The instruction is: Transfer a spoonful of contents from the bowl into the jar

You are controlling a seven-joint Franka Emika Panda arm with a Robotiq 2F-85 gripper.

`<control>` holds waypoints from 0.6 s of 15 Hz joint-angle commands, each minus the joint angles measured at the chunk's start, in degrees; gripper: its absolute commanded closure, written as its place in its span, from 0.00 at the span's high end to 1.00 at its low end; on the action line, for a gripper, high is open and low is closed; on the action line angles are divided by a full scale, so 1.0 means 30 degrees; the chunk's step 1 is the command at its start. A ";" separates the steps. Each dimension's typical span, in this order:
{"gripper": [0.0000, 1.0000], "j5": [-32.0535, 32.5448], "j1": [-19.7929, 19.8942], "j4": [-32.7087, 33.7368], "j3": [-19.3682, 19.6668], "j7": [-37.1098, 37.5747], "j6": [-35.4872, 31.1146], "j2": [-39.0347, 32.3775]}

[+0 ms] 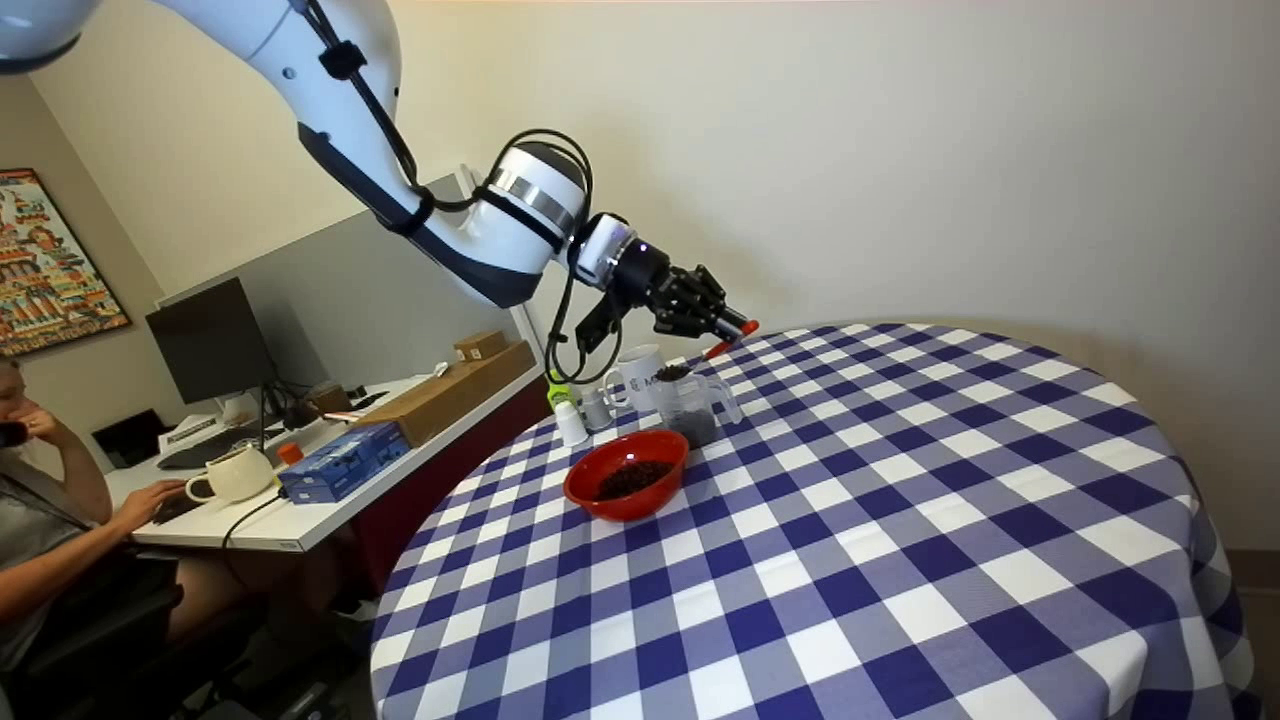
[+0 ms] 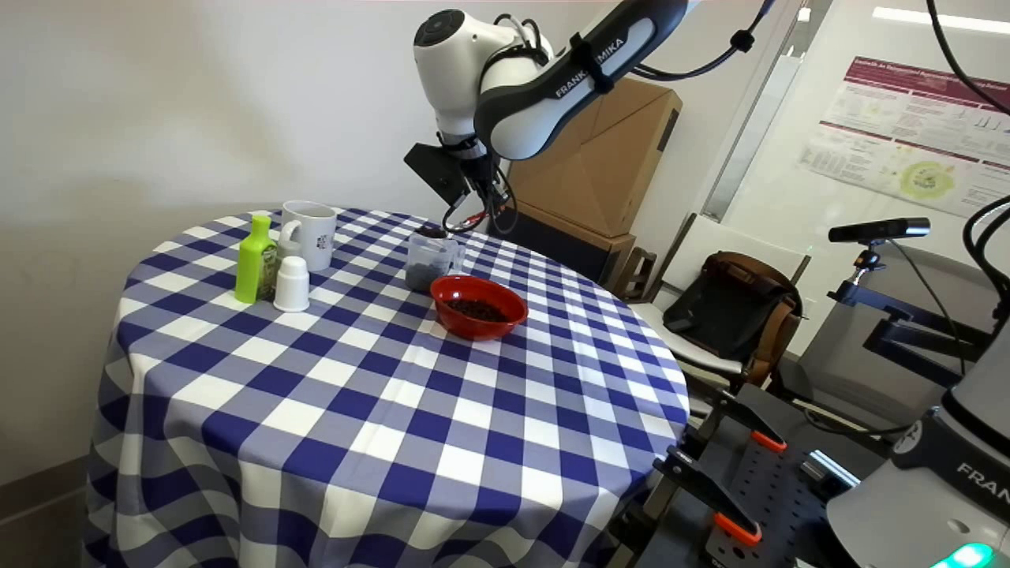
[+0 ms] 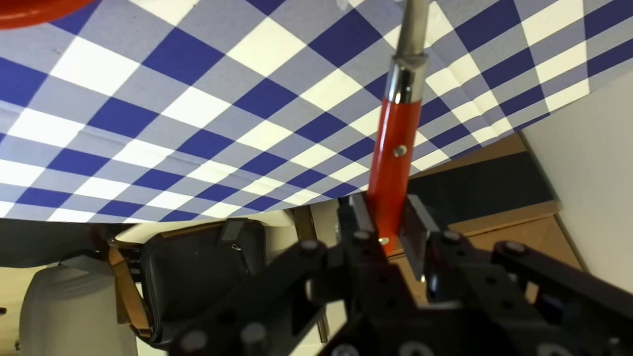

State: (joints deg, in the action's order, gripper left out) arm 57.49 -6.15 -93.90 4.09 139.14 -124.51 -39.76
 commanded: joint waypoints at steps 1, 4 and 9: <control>0.05 0.0384 -0.0409 0.0287 0.0488 0.0935 0.0115 -0.0116; 0.05 0.0730 -0.0470 0.0041 0.0587 0.1510 0.0031 -0.0003; 0.05 0.2238 -0.0655 -0.0914 0.0599 0.3021 -0.0274 0.0355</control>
State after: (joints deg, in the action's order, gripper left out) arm 61.25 -6.86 -94.43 4.99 144.64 -124.58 -39.76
